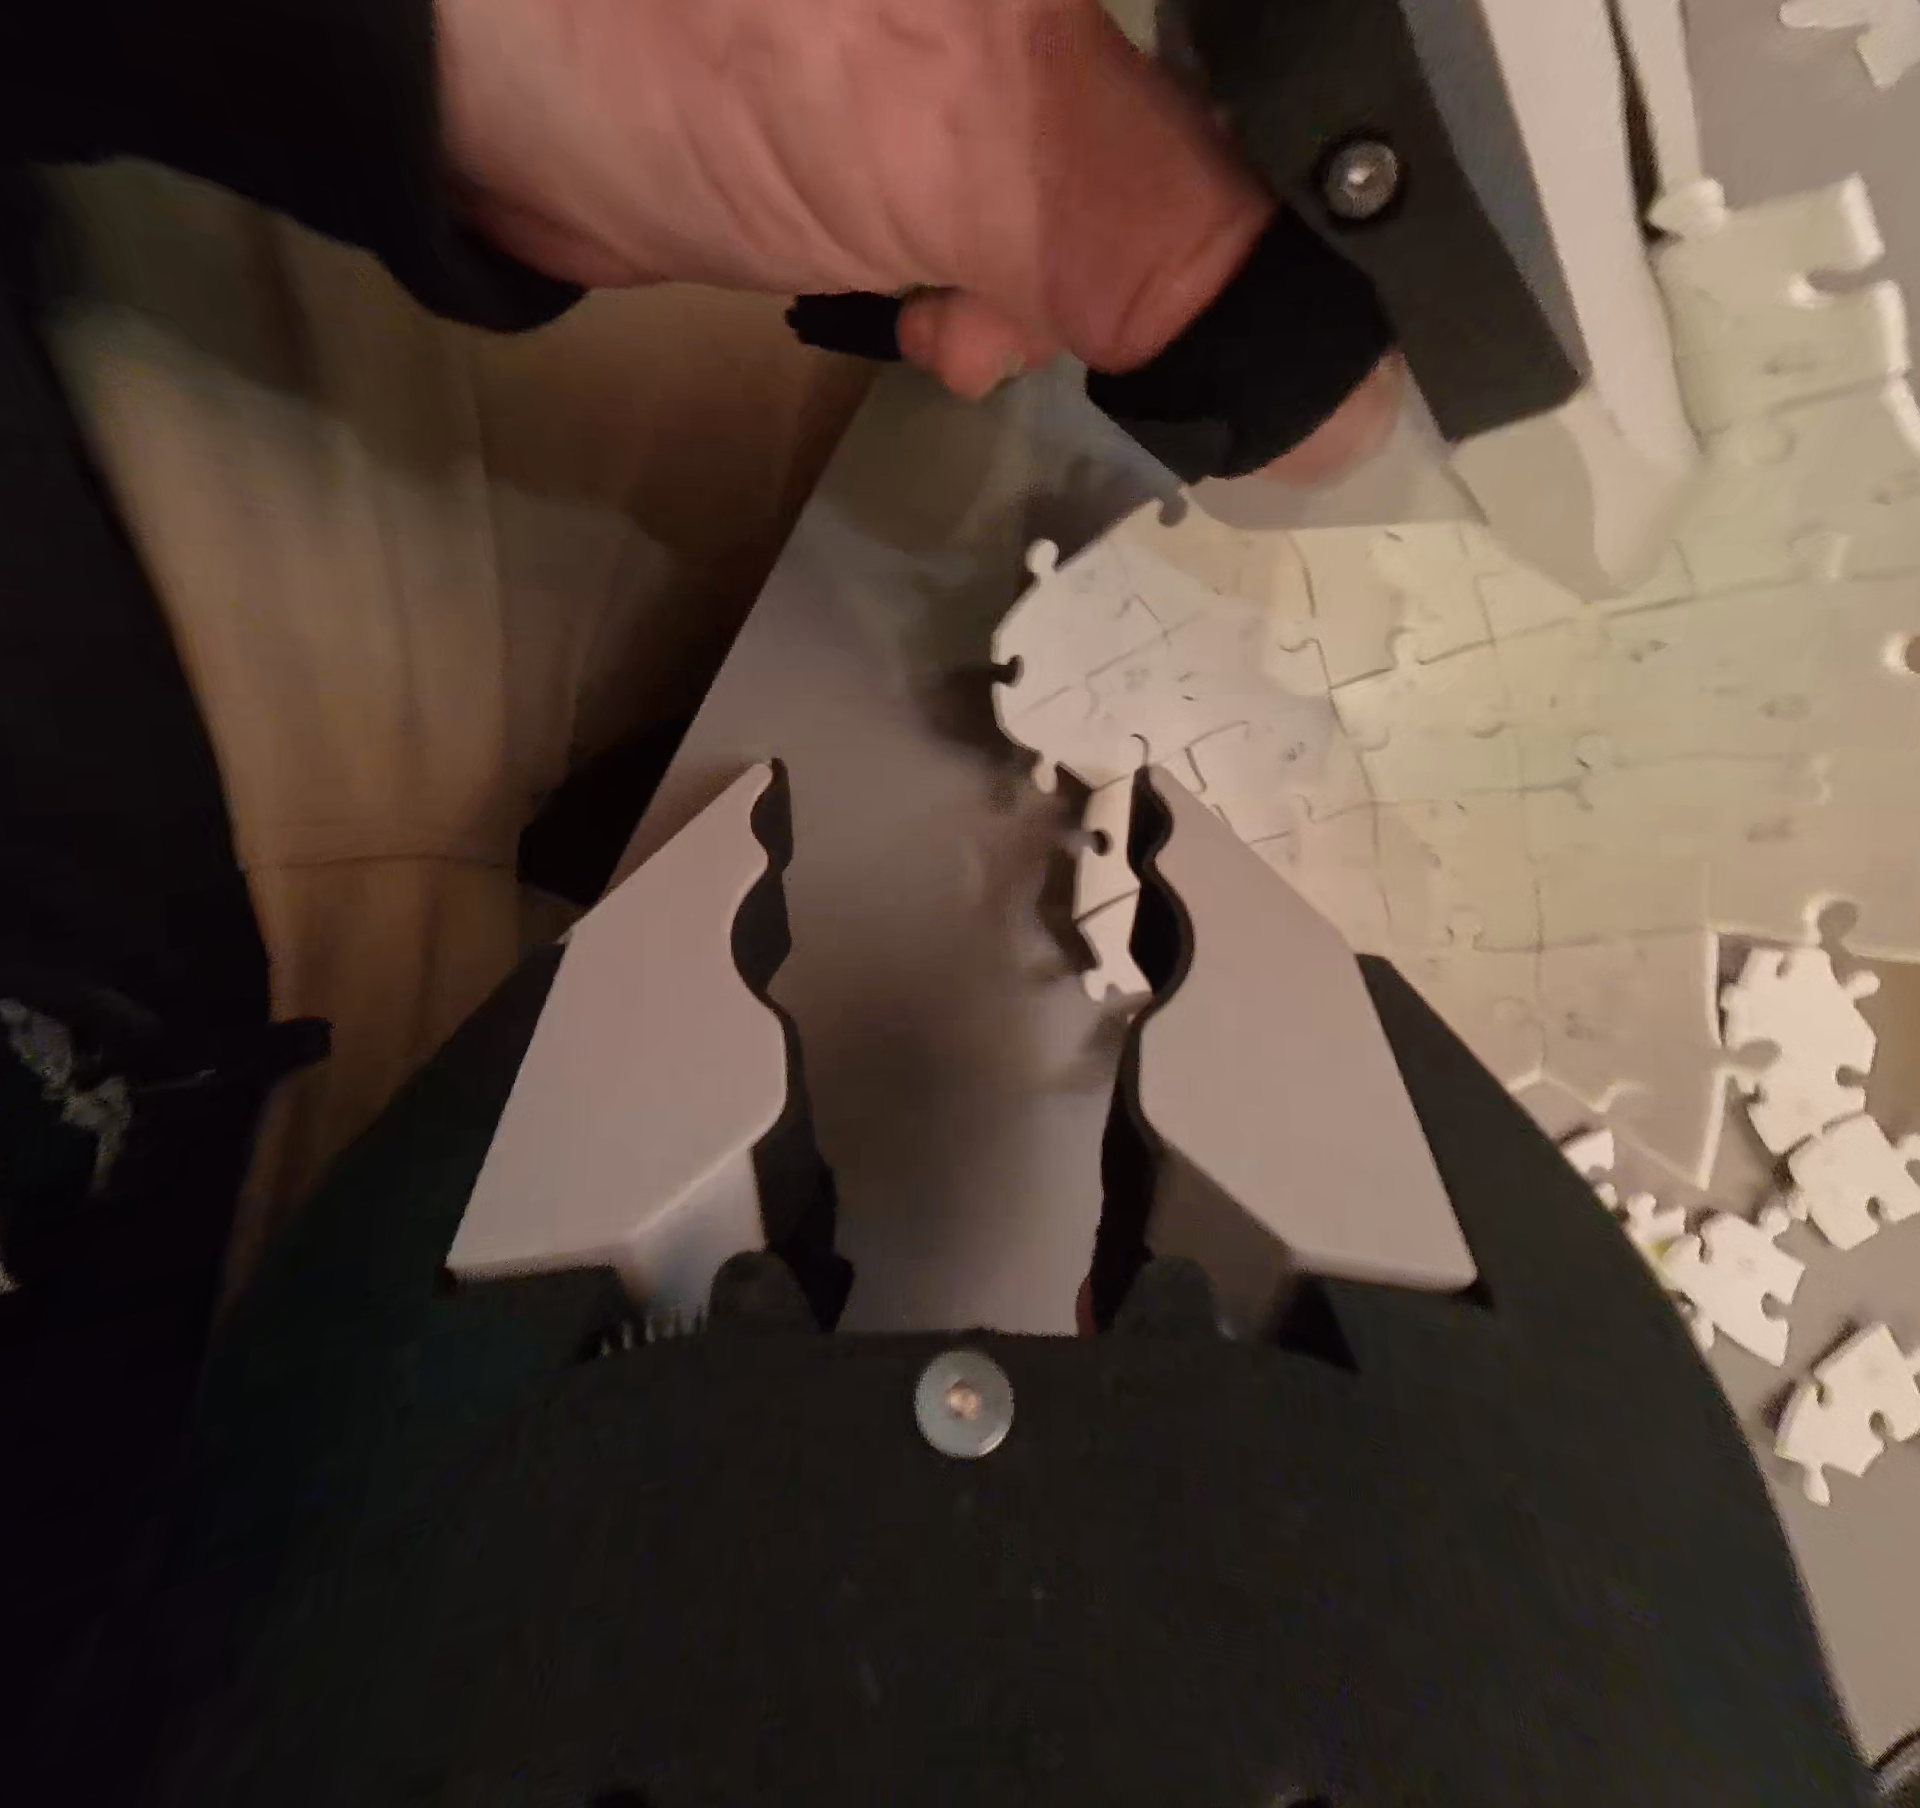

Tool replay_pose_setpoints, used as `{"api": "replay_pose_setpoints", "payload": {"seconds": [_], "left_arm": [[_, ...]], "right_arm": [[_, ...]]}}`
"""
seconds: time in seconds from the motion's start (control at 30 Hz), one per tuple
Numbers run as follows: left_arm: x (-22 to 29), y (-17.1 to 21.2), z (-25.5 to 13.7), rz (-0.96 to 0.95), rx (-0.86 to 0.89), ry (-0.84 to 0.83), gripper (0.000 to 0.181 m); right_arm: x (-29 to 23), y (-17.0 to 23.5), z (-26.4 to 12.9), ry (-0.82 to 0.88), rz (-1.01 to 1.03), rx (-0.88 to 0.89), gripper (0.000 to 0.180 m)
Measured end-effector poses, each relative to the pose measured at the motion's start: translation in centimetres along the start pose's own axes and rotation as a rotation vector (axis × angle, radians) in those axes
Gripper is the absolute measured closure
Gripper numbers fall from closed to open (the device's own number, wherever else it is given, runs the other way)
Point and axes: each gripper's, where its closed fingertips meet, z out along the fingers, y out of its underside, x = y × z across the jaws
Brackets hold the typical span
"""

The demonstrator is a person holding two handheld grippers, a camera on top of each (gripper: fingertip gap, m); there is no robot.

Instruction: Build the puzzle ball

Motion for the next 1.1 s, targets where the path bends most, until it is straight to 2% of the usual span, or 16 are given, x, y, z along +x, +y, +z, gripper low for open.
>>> {"api": "replay_pose_setpoints", "payload": {"seconds": [0.3, 0.83, 1.1], "left_arm": [[0.4, 0.2, 0.2, 0.023, -0.017, 0.004, 0.173], [0.4, 0.3, 0.3, 0.033, -0.028, 0.002, 0.173], [0.5, 0.3, 0.3, 0.033, -0.027, 0.001, 0.173]], "right_arm": [[-0.8, 0.1, 0.3, -0.088, 0.054, -0.008, 0.113], [-0.9, 0.0, 0.1, -0.116, 0.137, 0.004, 0.111], [0.1, 1.6, -1.2, -0.006, 0.100, -0.057, 0.092]]}}
